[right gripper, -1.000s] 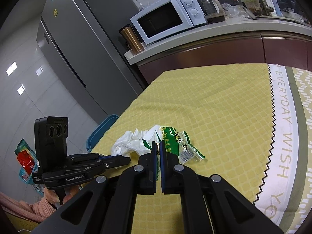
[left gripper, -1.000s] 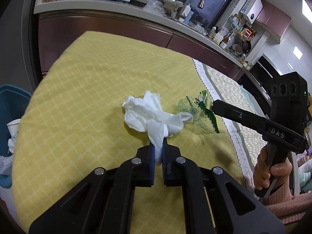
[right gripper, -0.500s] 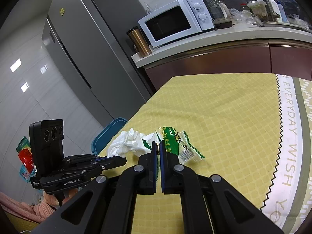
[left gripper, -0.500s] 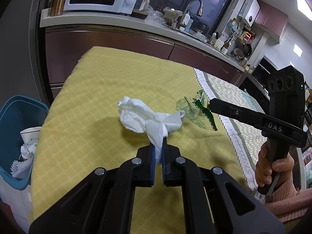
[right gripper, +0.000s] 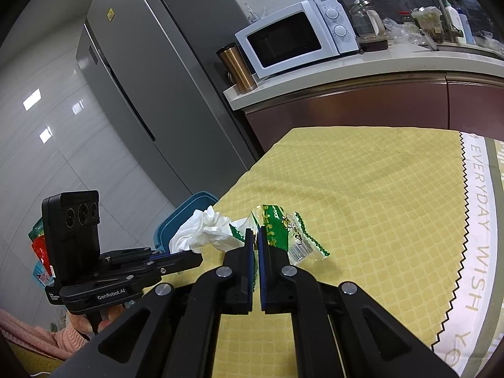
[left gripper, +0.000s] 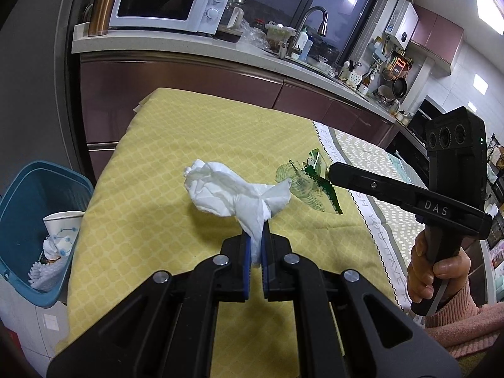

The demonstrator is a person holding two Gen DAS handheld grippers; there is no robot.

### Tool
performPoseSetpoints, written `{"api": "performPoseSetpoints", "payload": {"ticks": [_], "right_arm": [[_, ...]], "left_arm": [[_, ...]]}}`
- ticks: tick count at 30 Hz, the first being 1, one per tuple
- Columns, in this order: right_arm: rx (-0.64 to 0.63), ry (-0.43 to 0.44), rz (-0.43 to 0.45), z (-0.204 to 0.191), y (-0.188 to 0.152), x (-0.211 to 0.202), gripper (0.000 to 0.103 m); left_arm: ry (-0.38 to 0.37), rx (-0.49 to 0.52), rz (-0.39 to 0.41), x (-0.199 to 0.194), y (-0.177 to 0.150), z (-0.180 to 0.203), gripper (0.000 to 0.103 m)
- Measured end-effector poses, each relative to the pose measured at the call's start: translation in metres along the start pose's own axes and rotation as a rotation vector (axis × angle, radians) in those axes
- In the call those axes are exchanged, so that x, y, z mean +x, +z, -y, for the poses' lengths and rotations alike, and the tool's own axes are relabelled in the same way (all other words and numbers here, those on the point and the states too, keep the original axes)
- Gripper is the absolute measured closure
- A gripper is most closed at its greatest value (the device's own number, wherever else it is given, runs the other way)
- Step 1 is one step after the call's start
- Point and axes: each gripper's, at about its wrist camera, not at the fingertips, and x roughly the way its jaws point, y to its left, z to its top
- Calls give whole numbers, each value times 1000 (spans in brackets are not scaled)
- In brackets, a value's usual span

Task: Collect trash
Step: 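Lift the tissue and green wrapper off the tablecloth with both tools, then carry the white tissue with the left tool while the right tool carries the green wrapper toward the blue bin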

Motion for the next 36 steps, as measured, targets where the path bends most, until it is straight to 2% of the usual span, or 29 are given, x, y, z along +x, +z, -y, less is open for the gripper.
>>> {"api": "performPoseSetpoints", "payload": {"ticks": [36], "right_arm": [[-50, 40, -13, -26, 5, 10, 101]], "left_arm": [[53, -8, 64, -44, -5, -22, 98]]}}
